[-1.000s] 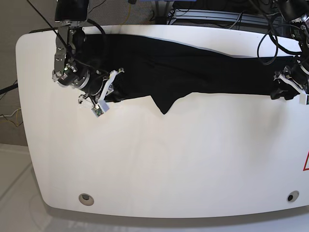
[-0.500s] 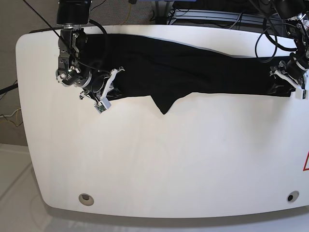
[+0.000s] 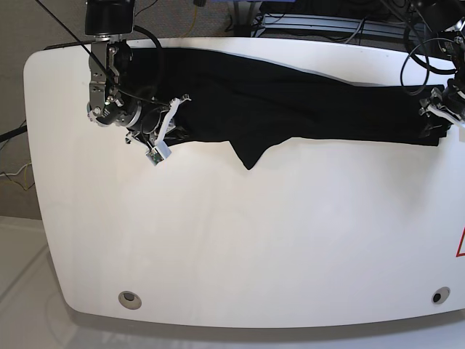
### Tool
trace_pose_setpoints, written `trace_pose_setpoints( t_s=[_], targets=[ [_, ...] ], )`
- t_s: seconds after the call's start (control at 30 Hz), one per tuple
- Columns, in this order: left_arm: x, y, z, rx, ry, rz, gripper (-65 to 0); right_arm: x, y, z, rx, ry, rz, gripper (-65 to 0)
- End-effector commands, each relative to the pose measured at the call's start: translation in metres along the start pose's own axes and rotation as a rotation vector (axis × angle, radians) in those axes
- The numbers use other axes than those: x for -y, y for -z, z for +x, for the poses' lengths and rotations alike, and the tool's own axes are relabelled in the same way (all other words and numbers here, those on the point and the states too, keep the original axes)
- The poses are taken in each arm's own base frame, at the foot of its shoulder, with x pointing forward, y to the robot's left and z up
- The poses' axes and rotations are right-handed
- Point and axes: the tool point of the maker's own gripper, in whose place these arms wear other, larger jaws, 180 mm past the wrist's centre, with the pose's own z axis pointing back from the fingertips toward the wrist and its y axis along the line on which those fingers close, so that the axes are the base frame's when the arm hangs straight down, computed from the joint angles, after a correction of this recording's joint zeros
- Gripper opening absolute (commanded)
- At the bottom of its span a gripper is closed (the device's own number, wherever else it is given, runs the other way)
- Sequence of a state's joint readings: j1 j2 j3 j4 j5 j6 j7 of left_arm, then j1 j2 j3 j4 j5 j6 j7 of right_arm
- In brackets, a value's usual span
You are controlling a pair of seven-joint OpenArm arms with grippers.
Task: Fold the T-shirt properly
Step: 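Hold the strip end with the right gripper and press it flat, then lift the right gripper off the strip end and reposition it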
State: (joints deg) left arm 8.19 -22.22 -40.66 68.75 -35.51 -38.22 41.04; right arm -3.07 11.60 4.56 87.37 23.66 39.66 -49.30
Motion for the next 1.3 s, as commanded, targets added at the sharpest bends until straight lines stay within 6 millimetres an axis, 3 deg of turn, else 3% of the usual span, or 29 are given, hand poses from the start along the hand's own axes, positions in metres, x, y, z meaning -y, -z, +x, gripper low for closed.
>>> trace_pose_setpoints(
  t_s=[0.0,0.23,0.5,0.57,0.63,0.77,0.97,1.03,1.27],
  targets=[
    [-0.004,-0.003,0.018,0.036,0.030,0.009,-28.1,-0.001,0.000,0.007,0.014,-0.015,0.008,-62.6],
    [0.002,-0.002,0.025,0.043,0.065,0.002,-28.5,-0.009,0.000,0.017,0.047,-0.037,0.013,-62.6],
    [0.009,0.002,0.038,0.066,0.097,-0.003,-28.2,-0.017,-0.023,0.060,0.149,-0.160,-0.039,-62.7],
    [0.010,0.004,0.042,0.075,0.096,-0.005,-28.2,-0.014,-0.032,0.068,0.165,-0.190,-0.066,-62.7],
    [0.017,0.008,0.052,0.087,0.118,-0.017,-28.1,0.017,-0.060,0.079,0.189,-0.212,-0.165,-60.8],
    [0.017,0.009,0.054,0.092,0.117,-0.019,-27.9,0.023,-0.068,0.076,0.186,-0.208,-0.191,-59.5],
    [0.014,0.008,0.047,0.074,0.120,-0.017,-27.6,0.014,-0.071,0.060,0.153,-0.205,-0.188,-60.5],
    [0.006,0.004,0.044,0.053,0.128,-0.004,-27.3,0.009,-0.084,0.047,0.128,-0.208,-0.215,-61.6],
    [0.005,-0.008,0.055,0.083,0.137,0.007,-27.0,0.012,-0.105,0.044,0.129,-0.206,-0.274,-61.7]
  ],
)
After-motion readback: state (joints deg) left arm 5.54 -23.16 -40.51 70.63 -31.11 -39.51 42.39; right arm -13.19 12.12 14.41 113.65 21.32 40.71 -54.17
